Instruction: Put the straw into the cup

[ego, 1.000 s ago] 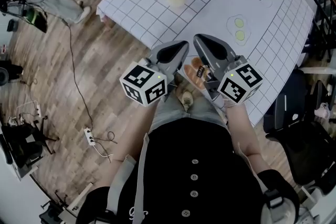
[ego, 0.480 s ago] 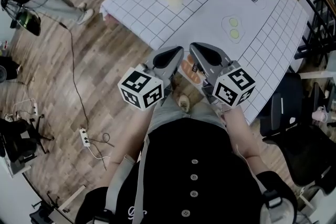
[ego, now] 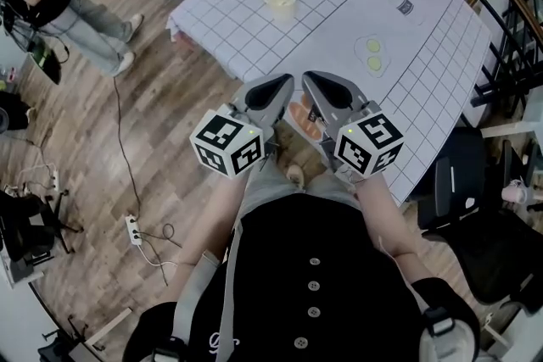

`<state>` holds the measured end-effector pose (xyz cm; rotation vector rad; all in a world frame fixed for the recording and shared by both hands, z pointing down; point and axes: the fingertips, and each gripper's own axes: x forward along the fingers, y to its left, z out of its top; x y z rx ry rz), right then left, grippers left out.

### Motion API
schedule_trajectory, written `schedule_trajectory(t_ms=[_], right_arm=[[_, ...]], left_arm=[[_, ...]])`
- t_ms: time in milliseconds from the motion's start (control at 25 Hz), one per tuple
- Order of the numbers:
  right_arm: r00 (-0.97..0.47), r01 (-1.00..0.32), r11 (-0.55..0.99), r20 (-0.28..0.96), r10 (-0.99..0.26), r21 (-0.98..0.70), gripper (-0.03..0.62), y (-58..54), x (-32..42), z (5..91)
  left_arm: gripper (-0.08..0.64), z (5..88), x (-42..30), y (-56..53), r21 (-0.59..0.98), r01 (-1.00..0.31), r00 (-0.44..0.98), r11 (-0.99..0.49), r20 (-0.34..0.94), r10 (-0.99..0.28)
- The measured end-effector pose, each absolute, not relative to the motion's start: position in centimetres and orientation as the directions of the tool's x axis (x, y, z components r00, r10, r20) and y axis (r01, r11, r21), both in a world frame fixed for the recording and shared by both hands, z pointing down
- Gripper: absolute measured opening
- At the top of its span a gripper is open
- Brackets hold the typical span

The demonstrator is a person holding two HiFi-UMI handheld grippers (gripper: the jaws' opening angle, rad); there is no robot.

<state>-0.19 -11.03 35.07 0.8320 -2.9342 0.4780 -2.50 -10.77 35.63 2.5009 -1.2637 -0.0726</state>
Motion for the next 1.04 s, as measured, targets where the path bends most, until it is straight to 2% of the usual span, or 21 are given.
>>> schedule_trajectory(t_ms=[560,1040], right_arm=[[-0.837,-0.548,0.797,0.174,-0.519,-0.254,-0.005,-10.2,0.1,35.6],[-0.818,-0.575,0.782,0.183,-0.546,-0.241,-0.005,-10.1,0.7,35.7]], left_arm=[[0.000,35.0,-2.4,-9.6,0.296,-0.792,0.580,-0.534,0.091,-0.810],[0.000,35.5,-1.9,-8.9,0.257,-0.794,0.594,-0.551,0.131,-0.794]])
